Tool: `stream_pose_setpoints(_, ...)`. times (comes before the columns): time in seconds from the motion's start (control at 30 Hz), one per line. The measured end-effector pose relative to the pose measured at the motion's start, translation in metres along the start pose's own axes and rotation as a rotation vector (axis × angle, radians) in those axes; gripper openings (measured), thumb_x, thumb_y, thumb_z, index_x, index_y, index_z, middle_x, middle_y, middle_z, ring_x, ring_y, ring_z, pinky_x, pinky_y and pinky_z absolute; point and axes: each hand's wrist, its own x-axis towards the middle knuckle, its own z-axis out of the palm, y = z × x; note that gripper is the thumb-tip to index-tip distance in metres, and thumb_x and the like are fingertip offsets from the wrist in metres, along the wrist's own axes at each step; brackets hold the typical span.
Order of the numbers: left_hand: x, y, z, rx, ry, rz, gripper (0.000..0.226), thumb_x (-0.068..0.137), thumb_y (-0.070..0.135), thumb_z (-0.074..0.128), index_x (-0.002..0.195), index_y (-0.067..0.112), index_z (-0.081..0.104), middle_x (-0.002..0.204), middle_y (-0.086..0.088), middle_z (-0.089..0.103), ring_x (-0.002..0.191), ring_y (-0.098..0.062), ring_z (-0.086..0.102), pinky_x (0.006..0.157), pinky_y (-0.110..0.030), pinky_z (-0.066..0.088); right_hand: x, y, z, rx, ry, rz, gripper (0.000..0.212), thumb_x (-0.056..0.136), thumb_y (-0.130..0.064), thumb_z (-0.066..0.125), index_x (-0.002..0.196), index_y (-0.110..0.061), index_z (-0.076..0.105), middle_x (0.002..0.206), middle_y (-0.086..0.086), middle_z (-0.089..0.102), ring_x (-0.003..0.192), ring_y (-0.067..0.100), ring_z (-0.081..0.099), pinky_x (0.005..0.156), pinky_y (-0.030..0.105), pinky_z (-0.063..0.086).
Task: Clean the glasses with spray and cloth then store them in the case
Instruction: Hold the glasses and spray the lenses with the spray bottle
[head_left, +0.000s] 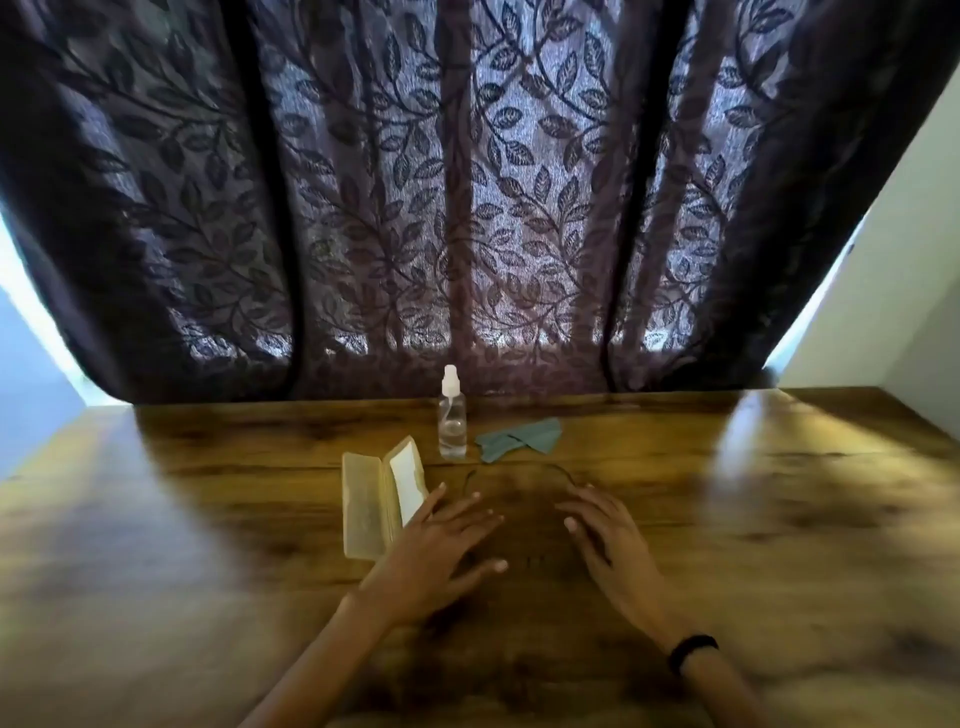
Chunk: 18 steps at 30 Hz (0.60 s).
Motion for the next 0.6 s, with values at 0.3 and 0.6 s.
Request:
stream_pose_setpoints(0.3,-0.011,-0.005,0.002,0.008,0.0,0.134,0.067,0.083,0.064,0.032,0.138,0.026,0.035,0.148,0.009,0.035,0.137,0.001,0.0,0.111,-0.033,-0.021,-0.011,-0.002,-0.013,0.11,-0.048,0.124,0.029,0.093,-0.005,0.045,0.108,-0.022,0.062,0.122,-0.014,0.05,0.119,0.005,0.044,0.103,0.023,0.032)
stream_pose_setpoints(0.6,-0.009,-0.012,0.006,-0.035,0.044,0.165,0.039,0.093,0.027,0.048,0.132,0.024,0.045,0.142,0.008,0.045,0.139,-0.002,0.014,0.112,-0.033,-0.016,-0.013,-0.004,-0.022,0.08,-0.086,0.102,0.052,0.079,0.021,0.04,0.108,-0.014,0.065,0.126,-0.012,0.049,0.123,0.004,0.04,0.11,0.025,0.025)
